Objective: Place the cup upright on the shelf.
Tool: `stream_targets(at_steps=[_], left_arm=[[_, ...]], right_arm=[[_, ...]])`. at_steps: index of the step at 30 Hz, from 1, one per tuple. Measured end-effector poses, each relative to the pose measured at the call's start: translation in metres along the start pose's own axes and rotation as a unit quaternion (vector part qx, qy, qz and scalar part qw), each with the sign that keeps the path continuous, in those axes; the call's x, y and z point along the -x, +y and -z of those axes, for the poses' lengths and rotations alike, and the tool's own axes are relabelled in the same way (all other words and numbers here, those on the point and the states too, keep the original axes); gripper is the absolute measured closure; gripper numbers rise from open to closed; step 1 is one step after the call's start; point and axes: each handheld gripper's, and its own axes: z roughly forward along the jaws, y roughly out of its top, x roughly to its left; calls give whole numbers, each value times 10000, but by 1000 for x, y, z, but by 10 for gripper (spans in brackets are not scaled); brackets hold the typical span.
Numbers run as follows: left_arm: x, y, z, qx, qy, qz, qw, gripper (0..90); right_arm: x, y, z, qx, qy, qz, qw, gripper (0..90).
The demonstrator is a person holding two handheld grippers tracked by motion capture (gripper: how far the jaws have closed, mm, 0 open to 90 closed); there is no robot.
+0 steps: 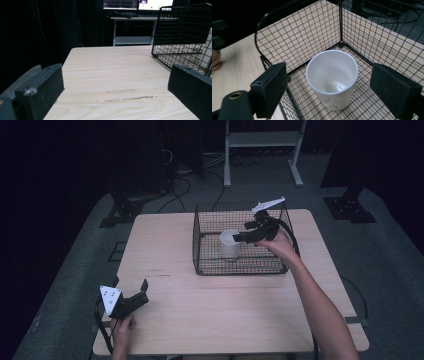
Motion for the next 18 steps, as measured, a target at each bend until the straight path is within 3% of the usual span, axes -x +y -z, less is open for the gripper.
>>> stream_targets(at_steps=[8, 18], left_arm=[[0, 0, 0, -3, -7, 2, 10000, 0], [0, 0, 0, 1, -6, 5, 10000, 0]], right_arm=[[3, -3, 16, 58, -207, -44, 9998, 136], [6, -10, 29, 60, -280, -96, 9995, 137]])
